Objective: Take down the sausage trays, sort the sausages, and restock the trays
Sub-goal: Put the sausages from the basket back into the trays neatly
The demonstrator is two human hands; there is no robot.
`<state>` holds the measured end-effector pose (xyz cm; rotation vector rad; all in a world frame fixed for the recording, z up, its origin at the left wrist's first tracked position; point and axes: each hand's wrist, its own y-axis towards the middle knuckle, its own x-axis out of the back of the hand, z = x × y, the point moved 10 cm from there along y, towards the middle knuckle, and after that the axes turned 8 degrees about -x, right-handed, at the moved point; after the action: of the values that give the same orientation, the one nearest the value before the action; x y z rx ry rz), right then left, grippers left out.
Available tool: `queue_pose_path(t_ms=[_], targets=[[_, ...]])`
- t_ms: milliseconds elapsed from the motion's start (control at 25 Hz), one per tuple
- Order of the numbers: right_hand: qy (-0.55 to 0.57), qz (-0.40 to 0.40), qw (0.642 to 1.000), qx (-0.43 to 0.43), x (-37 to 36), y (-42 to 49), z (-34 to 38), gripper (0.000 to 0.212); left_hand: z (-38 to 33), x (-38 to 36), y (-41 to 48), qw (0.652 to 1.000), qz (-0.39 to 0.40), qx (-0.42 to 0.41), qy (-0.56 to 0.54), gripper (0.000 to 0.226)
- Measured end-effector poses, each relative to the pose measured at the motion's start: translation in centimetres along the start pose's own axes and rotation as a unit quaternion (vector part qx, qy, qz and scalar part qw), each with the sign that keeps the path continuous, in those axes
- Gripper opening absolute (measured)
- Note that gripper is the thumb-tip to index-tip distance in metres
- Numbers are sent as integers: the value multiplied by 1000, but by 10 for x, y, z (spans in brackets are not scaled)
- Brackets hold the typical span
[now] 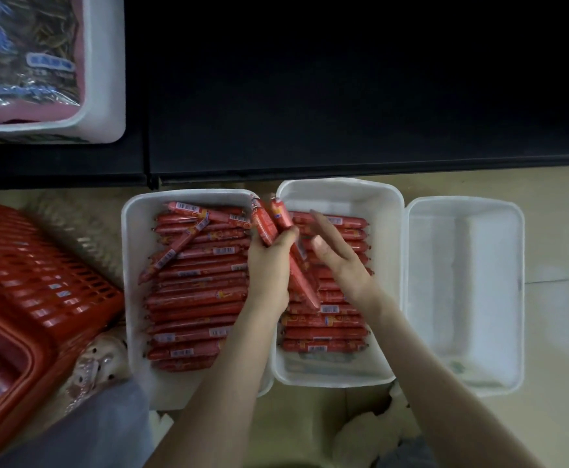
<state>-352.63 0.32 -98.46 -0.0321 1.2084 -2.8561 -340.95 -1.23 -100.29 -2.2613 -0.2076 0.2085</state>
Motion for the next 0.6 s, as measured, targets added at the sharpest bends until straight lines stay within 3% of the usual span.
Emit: queue_pose_path(t_ms=[40,160,240,280,320,360,480,520,600], targets=[[46,31,998,-1,-6,-14,6,53,8,-10,-8,999,39,20,-29,31],[-14,52,999,-3,-3,-38,-4,59,31,-31,-35,985,151,60,-61,29],[-80,-3,996,-31,17,-44,-33,52,34,-21,-37,978,155,-30,139,24],[-157,-38,986,-29,23,-47,-48,50,29,-12,-35,944,134,-102,284,25],[-274,-56,960,-23,23,-49,-65,51,24,-3,-34,902,104,-150,390,28],[-390,-45,920,-20,14,-51,-84,57,18,5,-33,886,79,-178,420,32],[-610,78,787,-35,-27,-65,-135,67,11,14,-32,916,45,-185,353,33],[-630,97,770,-32,-32,-70,-140,68,10,8,-36,894,51,-205,394,32],[-629,73,774,-15,-24,-75,-132,63,15,-12,-46,816,83,-273,503,35]])
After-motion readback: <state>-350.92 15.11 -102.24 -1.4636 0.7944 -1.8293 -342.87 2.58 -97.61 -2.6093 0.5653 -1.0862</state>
